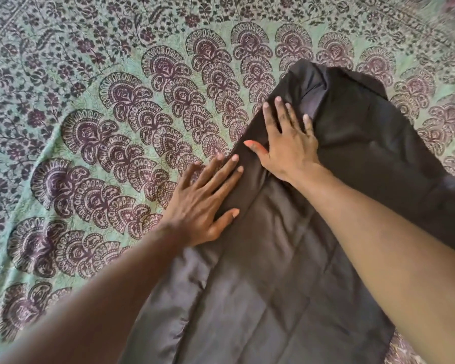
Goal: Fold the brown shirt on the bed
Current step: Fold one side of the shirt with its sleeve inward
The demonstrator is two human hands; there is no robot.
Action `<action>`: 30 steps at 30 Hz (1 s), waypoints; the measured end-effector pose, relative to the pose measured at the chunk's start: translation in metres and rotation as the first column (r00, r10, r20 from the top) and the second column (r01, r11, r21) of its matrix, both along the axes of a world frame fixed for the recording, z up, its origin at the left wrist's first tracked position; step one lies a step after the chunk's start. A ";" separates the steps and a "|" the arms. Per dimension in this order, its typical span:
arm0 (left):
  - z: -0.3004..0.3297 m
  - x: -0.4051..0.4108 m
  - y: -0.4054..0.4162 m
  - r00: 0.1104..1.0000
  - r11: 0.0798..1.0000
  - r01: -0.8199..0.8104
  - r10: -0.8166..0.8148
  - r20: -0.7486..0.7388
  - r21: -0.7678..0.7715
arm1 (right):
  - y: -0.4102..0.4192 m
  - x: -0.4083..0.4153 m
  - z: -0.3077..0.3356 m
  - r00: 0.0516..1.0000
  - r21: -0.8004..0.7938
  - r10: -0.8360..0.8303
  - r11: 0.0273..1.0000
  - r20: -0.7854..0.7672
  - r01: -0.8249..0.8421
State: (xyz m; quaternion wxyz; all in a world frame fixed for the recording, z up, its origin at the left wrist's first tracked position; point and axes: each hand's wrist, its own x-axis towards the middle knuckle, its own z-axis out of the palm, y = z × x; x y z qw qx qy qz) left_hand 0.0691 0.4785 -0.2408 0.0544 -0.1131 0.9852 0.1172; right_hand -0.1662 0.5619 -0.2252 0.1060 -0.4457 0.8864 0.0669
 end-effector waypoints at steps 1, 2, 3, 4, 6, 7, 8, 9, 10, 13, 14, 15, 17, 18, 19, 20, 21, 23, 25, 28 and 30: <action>-0.003 0.001 0.000 1.000 1.000 -0.008 0.008 0.014 -0.001 | -0.006 -0.007 0.001 0.999 0.022 -0.035 0.999 -0.006 0.035; -0.003 0.001 0.000 1.000 1.000 -0.014 0.014 0.028 -0.001 | -0.014 -0.016 0.003 0.998 0.049 -0.059 0.997 -0.010 0.060; -0.001 0.000 0.000 0.999 1.000 -0.013 0.013 0.045 0.002 | -0.020 -0.026 0.005 0.997 0.076 -0.078 0.994 -0.004 0.078; 0.001 -0.002 0.000 0.998 1.000 -0.010 0.009 0.060 0.003 | -0.027 -0.038 0.008 0.996 0.099 -0.090 0.991 0.007 0.089; 0.002 -0.005 -0.001 0.997 1.000 -0.006 0.006 0.074 0.001 | -0.039 -0.062 0.012 0.994 0.134 -0.100 0.987 0.044 0.093; 0.003 -0.006 -0.002 0.997 1.000 -0.005 0.005 0.080 -0.002 | -0.046 -0.074 0.015 0.991 0.156 -0.112 0.983 0.074 0.099; 0.002 -0.006 -0.003 0.996 1.000 -0.003 0.003 0.085 -0.003 | -0.051 -0.084 0.017 0.987 0.181 -0.124 0.978 0.098 0.105; 0.002 -0.007 -0.003 0.996 1.000 -0.005 0.005 0.085 -0.002 | -0.054 -0.091 0.019 0.986 0.206 -0.133 0.972 0.101 0.110; 0.002 -0.008 -0.004 0.996 1.000 -0.010 0.010 0.088 0.000 | -0.056 -0.094 0.021 0.988 0.215 -0.131 0.971 0.085 0.110; 0.003 -0.009 -0.005 0.995 1.000 -0.022 0.022 0.097 0.001 | -0.048 -0.064 0.028 0.998 0.060 -0.061 0.996 -0.006 0.062; 0.003 -0.009 -0.005 0.995 1.000 -0.024 0.023 0.093 0.004 | -0.039 -0.045 0.029 0.999 -0.021 -0.035 0.999 -0.004 0.035; 0.003 -0.009 -0.005 0.996 1.000 -0.025 0.024 0.087 0.011 | -0.028 -0.025 0.027 1.000 -0.072 0.000 0.997 0.020 0.001; 0.002 -0.009 -0.006 0.997 1.000 -0.022 0.021 0.074 0.017 | -0.005 0.004 0.016 0.995 -0.062 0.061 0.996 0.080 -0.056; 0.002 -0.009 -0.007 0.998 1.000 -0.024 0.023 0.066 0.015 | 0.003 0.008 0.010 0.993 -0.025 0.069 0.997 0.098 -0.067; 0.001 -0.009 -0.007 0.998 1.000 -0.027 0.026 0.065 0.013 | 0.005 0.005 0.006 0.993 0.004 0.071 0.997 0.096 -0.071; 0.001 -0.009 -0.007 0.997 1.000 -0.028 0.027 0.071 0.011 | 0.003 -0.005 0.004 0.995 0.023 0.062 0.998 0.071 -0.064; 0.001 -0.009 -0.006 0.997 1.000 -0.026 0.025 0.076 0.013 | -0.003 -0.019 0.003 0.998 0.040 0.040 0.998 0.038 -0.041; 0.002 -0.009 -0.006 0.997 1.000 -0.024 0.023 0.078 0.016 | -0.025 -0.051 0.006 0.999 0.089 -0.036 0.995 -0.013 0.037; 0.002 -0.009 -0.006 0.997 1.000 -0.020 0.020 0.068 0.010 | -0.045 -0.075 0.011 0.993 0.161 -0.106 0.981 -0.049 0.113; 0.003 -0.009 -0.006 0.998 1.000 -0.024 0.023 0.051 0.006 | -0.050 -0.067 0.023 0.986 0.073 -0.143 0.986 -0.083 0.149; 0.003 -0.008 -0.005 0.999 1.000 -0.021 0.020 0.045 0.017 | -0.036 -0.028 0.029 0.991 -0.075 -0.114 0.991 -0.074 0.109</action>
